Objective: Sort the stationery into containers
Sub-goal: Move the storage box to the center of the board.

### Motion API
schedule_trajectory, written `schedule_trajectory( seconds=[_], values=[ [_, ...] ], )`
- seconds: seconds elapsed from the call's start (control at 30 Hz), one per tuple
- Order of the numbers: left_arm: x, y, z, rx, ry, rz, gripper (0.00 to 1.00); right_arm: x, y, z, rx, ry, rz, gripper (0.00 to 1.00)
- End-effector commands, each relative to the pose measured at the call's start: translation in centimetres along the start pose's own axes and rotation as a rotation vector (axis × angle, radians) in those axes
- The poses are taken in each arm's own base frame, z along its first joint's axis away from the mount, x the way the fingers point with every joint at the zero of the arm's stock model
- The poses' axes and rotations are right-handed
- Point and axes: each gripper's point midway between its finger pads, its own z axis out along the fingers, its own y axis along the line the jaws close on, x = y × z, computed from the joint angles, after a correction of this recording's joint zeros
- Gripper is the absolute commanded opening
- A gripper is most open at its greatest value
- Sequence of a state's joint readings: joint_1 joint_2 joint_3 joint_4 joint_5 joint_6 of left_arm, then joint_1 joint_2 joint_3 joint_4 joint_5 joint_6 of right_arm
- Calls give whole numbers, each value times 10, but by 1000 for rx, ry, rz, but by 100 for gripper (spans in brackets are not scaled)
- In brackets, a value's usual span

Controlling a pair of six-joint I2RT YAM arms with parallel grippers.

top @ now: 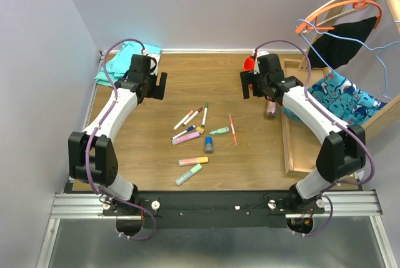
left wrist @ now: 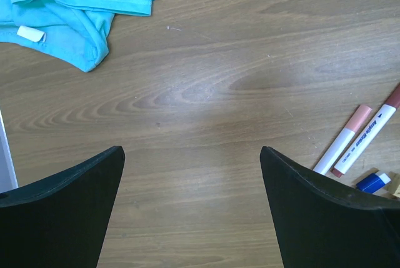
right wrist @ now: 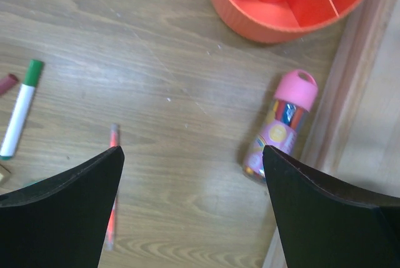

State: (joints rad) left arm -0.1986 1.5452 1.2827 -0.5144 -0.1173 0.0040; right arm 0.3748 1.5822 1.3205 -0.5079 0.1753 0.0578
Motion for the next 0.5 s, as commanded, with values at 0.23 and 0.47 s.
schedule_trajectory(
  seconds=[0.23,0.47],
  values=[
    [-13,-4,-9,26,-38,12,99,-53,62,19,-328,-144,-256,100],
    [-12,-5,-9,29,-41,10,99,-75,73,46,-413,-123,-264,97]
  ],
)
